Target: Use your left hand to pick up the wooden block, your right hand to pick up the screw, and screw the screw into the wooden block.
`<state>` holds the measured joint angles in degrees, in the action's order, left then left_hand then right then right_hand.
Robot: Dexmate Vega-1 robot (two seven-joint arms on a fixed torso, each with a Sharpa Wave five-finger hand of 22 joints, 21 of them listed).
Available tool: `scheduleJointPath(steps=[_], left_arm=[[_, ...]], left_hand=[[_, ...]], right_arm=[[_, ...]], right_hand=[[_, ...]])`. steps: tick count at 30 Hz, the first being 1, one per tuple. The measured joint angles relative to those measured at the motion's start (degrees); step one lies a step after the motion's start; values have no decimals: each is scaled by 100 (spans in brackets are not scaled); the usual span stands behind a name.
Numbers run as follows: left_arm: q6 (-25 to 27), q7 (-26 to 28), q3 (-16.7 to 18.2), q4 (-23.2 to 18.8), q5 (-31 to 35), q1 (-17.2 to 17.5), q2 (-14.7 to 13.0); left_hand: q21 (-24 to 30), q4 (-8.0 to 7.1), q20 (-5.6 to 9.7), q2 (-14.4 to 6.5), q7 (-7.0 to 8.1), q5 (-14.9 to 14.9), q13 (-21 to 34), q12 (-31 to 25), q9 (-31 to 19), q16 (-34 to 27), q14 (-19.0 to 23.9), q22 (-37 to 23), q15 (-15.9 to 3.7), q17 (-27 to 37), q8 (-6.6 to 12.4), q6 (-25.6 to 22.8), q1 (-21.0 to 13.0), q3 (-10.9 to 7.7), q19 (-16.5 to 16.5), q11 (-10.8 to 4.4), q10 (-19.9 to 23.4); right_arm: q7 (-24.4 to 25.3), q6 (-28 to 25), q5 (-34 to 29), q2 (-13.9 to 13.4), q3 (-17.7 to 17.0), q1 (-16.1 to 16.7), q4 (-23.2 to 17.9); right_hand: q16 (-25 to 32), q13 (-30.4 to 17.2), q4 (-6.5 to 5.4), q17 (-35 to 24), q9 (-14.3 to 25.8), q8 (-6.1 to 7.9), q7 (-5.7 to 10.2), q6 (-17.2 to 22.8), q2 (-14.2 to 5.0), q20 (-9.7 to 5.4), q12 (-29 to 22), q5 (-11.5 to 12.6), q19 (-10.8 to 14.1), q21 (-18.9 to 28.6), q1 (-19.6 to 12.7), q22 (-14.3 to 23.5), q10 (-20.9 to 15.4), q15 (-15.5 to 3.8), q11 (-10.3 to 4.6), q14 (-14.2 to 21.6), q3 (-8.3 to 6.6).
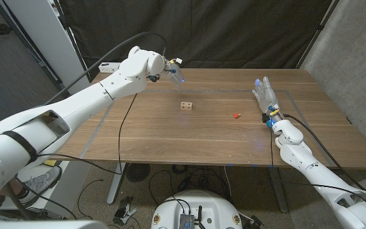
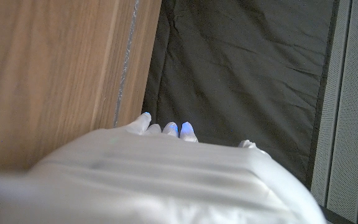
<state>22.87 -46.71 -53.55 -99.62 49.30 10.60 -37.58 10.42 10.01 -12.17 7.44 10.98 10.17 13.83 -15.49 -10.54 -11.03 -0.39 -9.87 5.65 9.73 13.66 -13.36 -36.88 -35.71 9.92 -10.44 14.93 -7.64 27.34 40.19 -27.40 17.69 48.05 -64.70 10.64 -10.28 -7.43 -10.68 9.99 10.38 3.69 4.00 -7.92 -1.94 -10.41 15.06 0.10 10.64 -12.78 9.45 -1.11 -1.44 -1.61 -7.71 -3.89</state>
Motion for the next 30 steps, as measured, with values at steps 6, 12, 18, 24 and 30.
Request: scheduleJointPath(steps=[6, 12, 18, 24, 30], left_arm=[[-62, 35, -25, 136, 53, 1, 74], [-151, 120, -79, 392, 31, -2, 189], [-239, 167, -151, 746, -95, -90, 347], [-350, 162, -219, 939, -247, -160, 435], [-437, 79, -383, 1233, -391, -312, 578]], left_hand=[[0, -8, 0, -1, 22, 0, 16, 0, 0, 0, 22, 0, -23, 0, 0, 23, -107, 41, 0, 0, 0], [0, -31, 0, 16, 63, 0, 16, 46, 1, 0, -7, 0, -86, 0, -40, 65, -165, 64, 0, 11, -115], [0, -42, 0, 10, 97, -24, 43, 112, 1, 23, -88, 0, -66, 0, -88, 113, -220, 164, 0, 41, -228], [0, -80, 0, 24, -22, -24, 43, 155, 1, 45, -201, 0, -14, 0, -181, 293, -234, 295, 0, 90, -422], [0, -84, 0, 62, -104, -24, 68, 200, 1, 68, -305, -1, 29, 0, -201, 375, -272, 392, -1, 121, -554]], right_arm=[[-15, 0, 0, -5, 6, 4, -27], [-23, 0, 0, -7, 10, 16, -54], [-3, -5, -2, -15, 13, 32, -91], [24, -20, -8, -20, 13, 44, -119], [60, -38, -18, -10, 14, 40, -98]], right_hand=[[0, 0, 16, 0, 0, 0, 0, 0, 0, 0, 0, 7, 0, 0, 0, 0, 0, 0, 0, 0, -16], [0, 1, 16, 0, 0, 0, 0, 0, -1, 0, 0, 23, 0, 0, 0, 0, 0, 0, 0, 1, -16], [0, 1, 55, 0, 0, 0, 0, 0, -1, 0, 0, 23, 0, 0, 1, 0, 0, 0, 0, 1, -9], [0, 1, 55, 0, 0, 0, 0, 0, -1, 0, 0, 23, 0, 0, 1, 0, -1, 0, -1, 1, -9], [0, 1, 55, -1, 0, 0, 0, 0, 0, 0, 0, 23, 1, 0, 2, 0, -1, 0, -1, 1, -9]])
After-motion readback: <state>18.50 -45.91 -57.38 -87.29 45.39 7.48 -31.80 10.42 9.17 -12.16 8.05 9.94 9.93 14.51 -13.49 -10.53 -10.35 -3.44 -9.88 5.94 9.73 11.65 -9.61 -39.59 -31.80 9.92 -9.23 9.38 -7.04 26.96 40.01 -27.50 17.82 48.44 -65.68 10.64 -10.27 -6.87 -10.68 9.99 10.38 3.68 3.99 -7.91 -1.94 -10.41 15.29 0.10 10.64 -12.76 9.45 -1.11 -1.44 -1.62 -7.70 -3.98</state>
